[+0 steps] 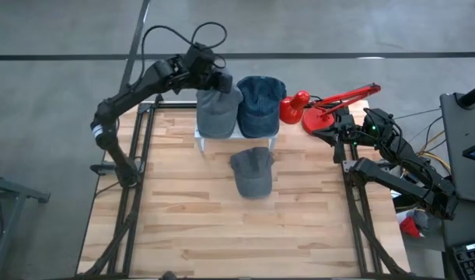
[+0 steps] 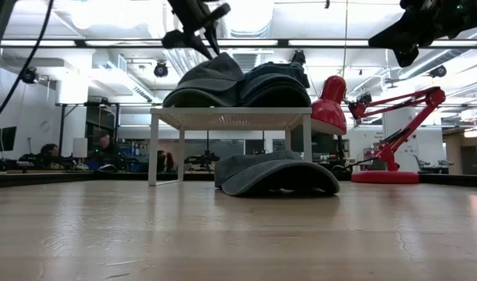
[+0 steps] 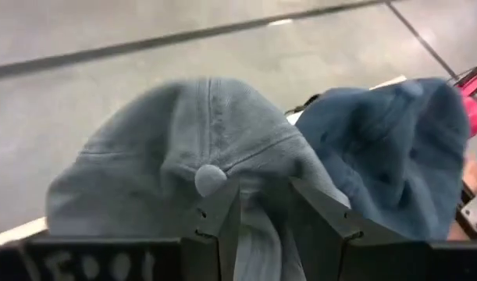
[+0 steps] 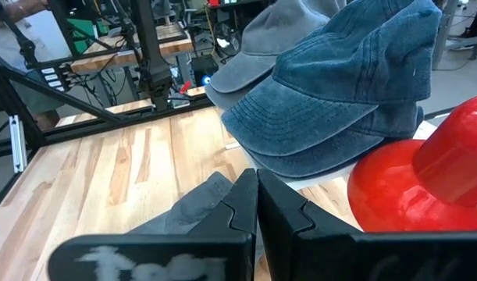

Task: Pick & Place hat
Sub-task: Stack the bottom light gray cap on the top of the other light gray cap on the shelf

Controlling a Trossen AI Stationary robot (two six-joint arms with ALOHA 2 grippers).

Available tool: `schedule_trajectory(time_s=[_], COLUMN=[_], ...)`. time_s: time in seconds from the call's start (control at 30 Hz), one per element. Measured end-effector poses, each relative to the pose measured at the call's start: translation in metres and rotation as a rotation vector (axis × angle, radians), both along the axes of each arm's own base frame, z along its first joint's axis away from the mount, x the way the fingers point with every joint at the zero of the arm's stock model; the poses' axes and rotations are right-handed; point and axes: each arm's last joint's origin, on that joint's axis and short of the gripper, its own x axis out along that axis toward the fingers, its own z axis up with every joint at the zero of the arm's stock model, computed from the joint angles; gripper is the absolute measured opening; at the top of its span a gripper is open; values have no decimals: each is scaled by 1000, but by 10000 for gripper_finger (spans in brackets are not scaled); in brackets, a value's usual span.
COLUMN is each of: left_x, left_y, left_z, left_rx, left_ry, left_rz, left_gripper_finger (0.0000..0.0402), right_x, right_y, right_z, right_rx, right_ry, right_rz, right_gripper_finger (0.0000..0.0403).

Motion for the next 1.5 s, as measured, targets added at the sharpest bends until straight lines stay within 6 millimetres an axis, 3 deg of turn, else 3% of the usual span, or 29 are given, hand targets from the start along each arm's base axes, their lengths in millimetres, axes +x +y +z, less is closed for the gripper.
schedule_trajectory(time_s=[0.27, 0.43, 0.77, 1.0, 1.27, 1.5], left_x=[19, 23, 7, 6, 20, 37], left_y=[13, 15, 0, -16, -61, -128], left_z=[-24, -27, 4, 12, 24, 14], left_rx=[-84, -103, -70, -94, -124, -247], left_ry=[30, 21, -71, -120, -171, -164], left_rz=[-48, -60, -60, -86, -199, -230], left_gripper_finger=[114, 114, 114, 114, 114, 111], right_x=[0, 0, 0, 0, 0, 0], right_y=[0, 0, 0, 0, 0, 0], right_z=[0, 0, 0, 0, 0, 0], right_rx=[2, 2, 1, -1, -1, -1], right_ry=[-1, -1, -1, -1, 0, 0], right_rz=[0, -1, -1, 0, 0, 0], right_gripper_finger=[8, 8, 8, 8, 8, 8])
